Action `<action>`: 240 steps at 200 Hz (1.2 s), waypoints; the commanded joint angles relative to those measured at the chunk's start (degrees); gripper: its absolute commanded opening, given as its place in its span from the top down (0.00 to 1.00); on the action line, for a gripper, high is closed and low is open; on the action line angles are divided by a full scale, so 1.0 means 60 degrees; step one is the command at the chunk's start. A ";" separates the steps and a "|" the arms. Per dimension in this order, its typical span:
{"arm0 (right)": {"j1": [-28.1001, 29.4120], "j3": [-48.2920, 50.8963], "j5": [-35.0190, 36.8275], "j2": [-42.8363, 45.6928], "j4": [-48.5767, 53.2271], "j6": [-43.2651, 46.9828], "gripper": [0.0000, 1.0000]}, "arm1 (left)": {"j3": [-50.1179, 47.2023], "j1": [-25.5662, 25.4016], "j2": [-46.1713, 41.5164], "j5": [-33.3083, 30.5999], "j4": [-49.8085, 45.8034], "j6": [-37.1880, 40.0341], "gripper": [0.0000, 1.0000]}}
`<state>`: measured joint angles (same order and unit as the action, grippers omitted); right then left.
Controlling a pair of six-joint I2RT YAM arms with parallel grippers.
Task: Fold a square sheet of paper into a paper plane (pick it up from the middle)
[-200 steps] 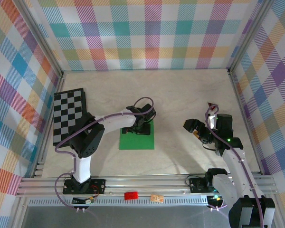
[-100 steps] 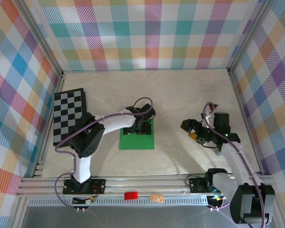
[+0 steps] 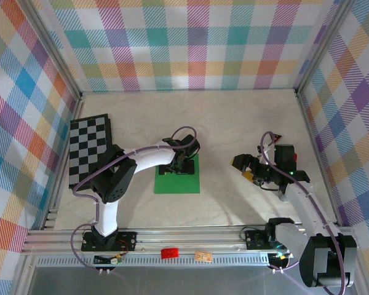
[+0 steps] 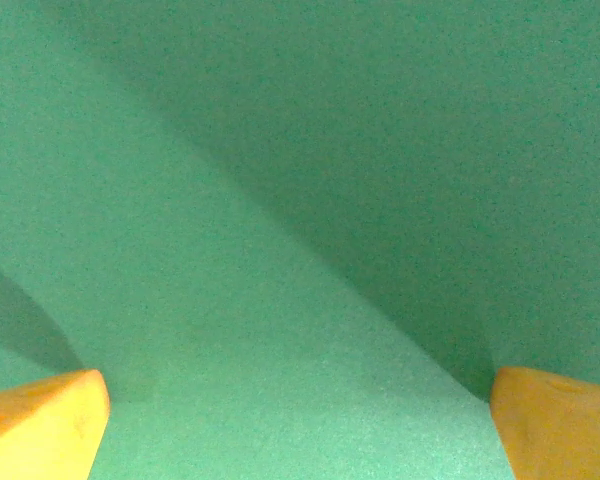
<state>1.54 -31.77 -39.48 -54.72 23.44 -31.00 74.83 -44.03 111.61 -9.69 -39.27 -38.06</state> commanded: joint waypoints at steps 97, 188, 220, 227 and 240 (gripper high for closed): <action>0.0057 -0.1334 0.0882 -0.1458 0.0690 -0.0363 0.01 | -0.0620 0.0058 0.0991 0.0342 -0.0128 -0.0210 0.08; 0.0065 -0.2239 0.1513 -0.2105 0.0043 -0.0918 0.01 | -0.0317 0.0044 0.0048 0.0676 0.0270 0.0052 0.47; 0.0051 -0.2052 0.2198 -0.1894 -0.0123 -0.0587 0.01 | -0.0542 0.0029 -0.0644 0.0992 0.1236 -0.0295 0.55; 0.0051 -0.2077 0.2598 -0.1851 0.0025 -0.0618 0.01 | -0.0612 0.0038 -0.0740 0.1160 0.1500 -0.0367 0.58; 0.0051 -0.2059 0.3273 -0.1783 0.0255 -0.0946 0.01 | -0.0671 0.0029 -0.0874 0.1457 0.1887 -0.0528 0.59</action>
<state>1.58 -44.03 -27.27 -67.09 23.70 -35.18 72.03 -44.05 109.47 -5.56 -33.17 -38.87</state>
